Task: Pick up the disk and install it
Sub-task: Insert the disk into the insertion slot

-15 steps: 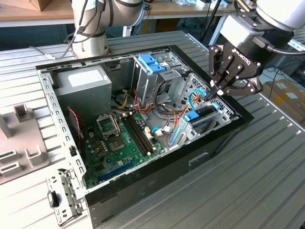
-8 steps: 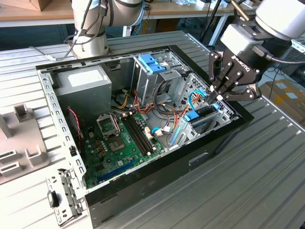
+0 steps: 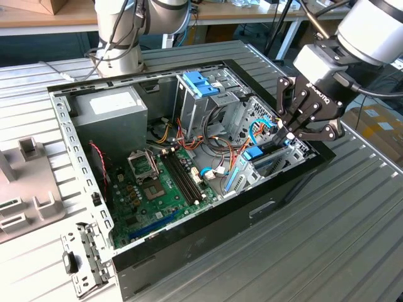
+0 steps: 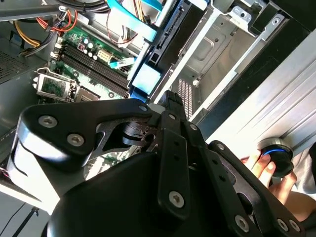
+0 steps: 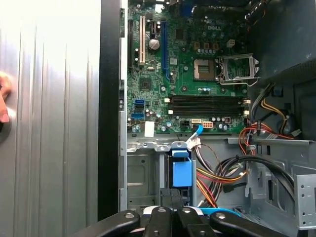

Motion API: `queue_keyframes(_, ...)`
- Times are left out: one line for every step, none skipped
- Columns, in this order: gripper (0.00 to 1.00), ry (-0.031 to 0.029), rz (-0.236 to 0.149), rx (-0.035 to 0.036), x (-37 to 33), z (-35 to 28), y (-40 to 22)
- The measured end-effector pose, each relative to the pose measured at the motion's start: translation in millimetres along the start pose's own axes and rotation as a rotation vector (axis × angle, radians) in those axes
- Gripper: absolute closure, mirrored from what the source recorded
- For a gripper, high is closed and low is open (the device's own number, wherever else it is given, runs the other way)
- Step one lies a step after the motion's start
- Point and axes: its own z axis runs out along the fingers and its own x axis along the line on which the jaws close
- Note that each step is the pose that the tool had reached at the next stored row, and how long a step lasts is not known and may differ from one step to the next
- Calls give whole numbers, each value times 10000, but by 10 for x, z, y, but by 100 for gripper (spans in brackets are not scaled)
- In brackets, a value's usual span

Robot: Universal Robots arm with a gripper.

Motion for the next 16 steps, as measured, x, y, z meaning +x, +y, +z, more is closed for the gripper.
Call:
queue_keyframes(89, 2, 2, -14, 1, 3, -14)
queue_keyframes(89, 1, 3, -25, 1, 6, -31)
queue_keyframes(89, 0, 4, -40, 2, 8, -59)
queue_keyframes(89, 2, 4, -48, 2, 8, -77)
queue_keyframes(89, 1, 5, -54, 2, 8, -93)
queue_keyframes(89, 2, 7, -68, 3, 6, -130)
queue_keyframes(89, 1, 7, -72, 3, 4, -152)
queue_keyframes(89, 0, 8, -74, 3, 3, -166)
queue_keyframes(89, 1, 8, -77, 3, 1, -190)
queue_keyframes(89, 0, 8, -80, 4, -1, -207)
queue_keyframes(89, 1, 8, -83, 4, -3, -231)
queue_keyframes(89, 1, 9, -87, 4, -5, -253)
queue_keyframes(89, 0, 8, -88, 3, -6, -269)
queue_keyframes(89, 1, 9, -91, 3, -7, -287)
queue_keyframes(89, 1, 9, -94, 4, -10, -312)
queue_keyframes(89, 1, 10, -97, 4, -11, -328)
